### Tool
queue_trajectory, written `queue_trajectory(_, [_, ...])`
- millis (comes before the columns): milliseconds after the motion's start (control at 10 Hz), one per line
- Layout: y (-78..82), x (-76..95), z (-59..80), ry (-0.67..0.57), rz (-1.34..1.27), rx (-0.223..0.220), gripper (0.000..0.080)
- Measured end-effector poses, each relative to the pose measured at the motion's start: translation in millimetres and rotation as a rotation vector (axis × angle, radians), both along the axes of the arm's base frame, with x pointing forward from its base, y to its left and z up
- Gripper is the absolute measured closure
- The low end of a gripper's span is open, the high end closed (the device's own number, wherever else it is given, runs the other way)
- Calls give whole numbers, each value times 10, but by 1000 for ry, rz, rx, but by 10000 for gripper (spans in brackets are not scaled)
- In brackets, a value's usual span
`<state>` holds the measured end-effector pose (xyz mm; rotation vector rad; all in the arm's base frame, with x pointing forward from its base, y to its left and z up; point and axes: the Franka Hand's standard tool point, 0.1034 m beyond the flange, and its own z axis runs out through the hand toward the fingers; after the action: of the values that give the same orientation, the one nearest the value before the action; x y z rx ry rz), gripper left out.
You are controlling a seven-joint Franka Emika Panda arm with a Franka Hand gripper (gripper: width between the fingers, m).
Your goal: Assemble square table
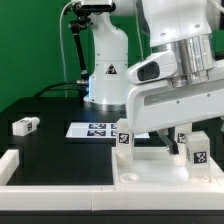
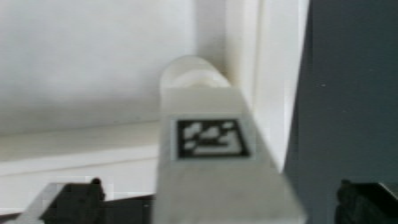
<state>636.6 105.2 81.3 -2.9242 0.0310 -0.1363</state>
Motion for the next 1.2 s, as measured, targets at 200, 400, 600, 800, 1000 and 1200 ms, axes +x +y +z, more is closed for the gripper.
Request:
queue_trajectory(200, [2,-12,-17,9,-25,0,174])
queue_trajectory(400, [4,-14,-20,22,-85,7,351])
queue_trajectory(600, [4,-15,-21,46,-193,17,514])
queue_trajectory(800, [5,-19,-24,81,-354,32,511])
queue_trajectory(1000, [30,-55,-33,134,-721,62,511])
queue_trajectory(1200, [57,-96,-34,173,-1066,107,511])
